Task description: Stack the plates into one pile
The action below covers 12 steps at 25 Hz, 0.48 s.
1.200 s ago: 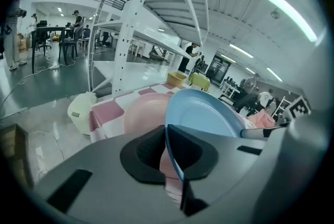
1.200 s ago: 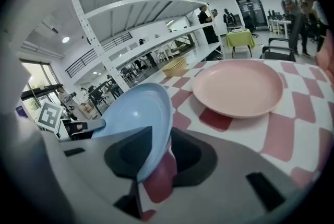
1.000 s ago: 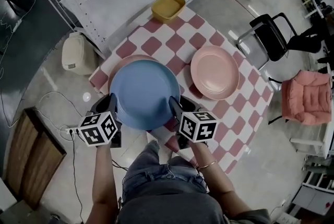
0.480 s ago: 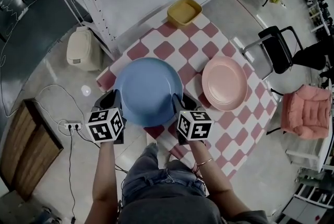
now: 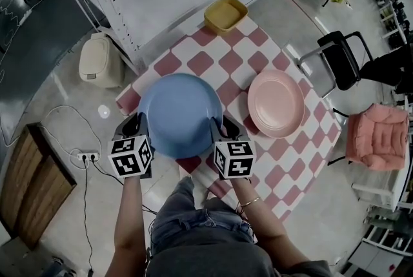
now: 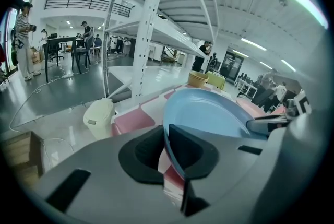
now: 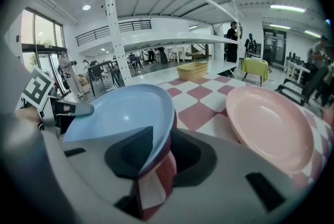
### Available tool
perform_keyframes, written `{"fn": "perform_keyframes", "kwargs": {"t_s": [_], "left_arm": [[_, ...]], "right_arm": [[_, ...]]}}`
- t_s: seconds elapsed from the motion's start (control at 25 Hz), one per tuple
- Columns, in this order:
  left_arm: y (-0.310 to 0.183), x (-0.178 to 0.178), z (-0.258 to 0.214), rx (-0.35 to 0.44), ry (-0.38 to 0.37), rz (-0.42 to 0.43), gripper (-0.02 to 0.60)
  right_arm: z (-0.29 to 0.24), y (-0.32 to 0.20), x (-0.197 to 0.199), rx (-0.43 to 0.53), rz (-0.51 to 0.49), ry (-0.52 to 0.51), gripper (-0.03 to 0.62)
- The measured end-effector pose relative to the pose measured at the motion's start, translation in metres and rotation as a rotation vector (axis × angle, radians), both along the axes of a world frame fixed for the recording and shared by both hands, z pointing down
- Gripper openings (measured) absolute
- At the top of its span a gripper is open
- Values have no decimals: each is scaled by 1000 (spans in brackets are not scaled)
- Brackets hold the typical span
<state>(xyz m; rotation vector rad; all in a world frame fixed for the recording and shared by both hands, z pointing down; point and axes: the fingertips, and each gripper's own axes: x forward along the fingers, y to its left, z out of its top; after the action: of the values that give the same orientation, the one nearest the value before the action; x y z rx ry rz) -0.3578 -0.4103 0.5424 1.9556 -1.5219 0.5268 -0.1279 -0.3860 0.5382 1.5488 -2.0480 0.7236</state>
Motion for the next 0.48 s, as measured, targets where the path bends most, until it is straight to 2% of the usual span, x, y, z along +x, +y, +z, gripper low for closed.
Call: {"fn": "perform_keyframes", "kwargs": {"t_s": [0.24,0.48], "left_arm": [[0,1,1,3,-64,19,51],[1,0,4,1,-39,20,60]], "right_arm": [[-1,1,0,21,12,-8,113],[-1,1,-1,38,14,-41,112]]}}
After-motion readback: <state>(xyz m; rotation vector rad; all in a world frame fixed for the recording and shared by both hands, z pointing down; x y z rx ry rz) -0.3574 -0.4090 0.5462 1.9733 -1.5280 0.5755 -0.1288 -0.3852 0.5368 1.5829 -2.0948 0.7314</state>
